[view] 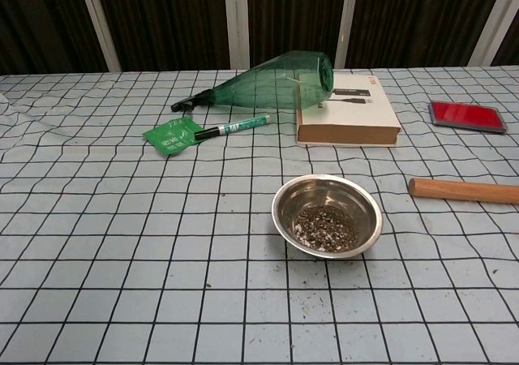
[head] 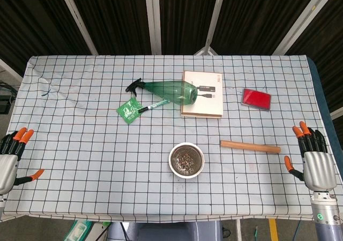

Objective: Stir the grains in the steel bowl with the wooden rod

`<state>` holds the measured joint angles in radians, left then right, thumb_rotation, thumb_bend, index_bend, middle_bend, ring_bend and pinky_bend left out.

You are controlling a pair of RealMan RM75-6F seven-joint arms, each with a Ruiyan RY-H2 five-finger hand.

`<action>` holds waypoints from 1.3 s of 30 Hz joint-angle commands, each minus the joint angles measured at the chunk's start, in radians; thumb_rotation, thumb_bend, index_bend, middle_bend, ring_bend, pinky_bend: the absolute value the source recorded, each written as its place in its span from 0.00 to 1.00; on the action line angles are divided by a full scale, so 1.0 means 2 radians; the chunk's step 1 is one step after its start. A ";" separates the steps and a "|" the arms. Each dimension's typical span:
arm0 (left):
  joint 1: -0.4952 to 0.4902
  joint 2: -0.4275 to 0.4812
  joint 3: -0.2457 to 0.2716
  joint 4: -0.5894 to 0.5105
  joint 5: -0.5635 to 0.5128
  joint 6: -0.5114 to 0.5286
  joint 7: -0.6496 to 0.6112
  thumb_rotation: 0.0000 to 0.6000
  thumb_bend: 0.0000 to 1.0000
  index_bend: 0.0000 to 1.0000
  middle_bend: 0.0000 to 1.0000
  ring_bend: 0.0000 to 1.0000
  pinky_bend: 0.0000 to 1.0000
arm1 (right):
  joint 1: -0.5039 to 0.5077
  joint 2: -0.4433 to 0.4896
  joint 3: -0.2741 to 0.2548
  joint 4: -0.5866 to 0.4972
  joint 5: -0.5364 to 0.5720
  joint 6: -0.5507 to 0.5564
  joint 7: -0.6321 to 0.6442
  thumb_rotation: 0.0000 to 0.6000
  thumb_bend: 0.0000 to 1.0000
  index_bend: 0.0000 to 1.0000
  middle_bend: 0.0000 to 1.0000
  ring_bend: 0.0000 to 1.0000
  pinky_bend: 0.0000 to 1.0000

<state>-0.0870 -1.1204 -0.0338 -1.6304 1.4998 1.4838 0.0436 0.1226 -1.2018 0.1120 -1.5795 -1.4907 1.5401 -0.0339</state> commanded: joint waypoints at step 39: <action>-0.007 0.009 0.003 -0.001 -0.001 -0.017 -0.022 1.00 0.06 0.00 0.00 0.00 0.00 | 0.134 -0.148 0.015 0.070 0.096 -0.199 -0.178 1.00 0.33 0.26 0.30 0.17 0.00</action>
<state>-0.1016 -1.1021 -0.0282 -1.6333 1.4992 1.4498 -0.0008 0.3831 -1.4881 0.1401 -1.4483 -1.3063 1.1495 -0.3819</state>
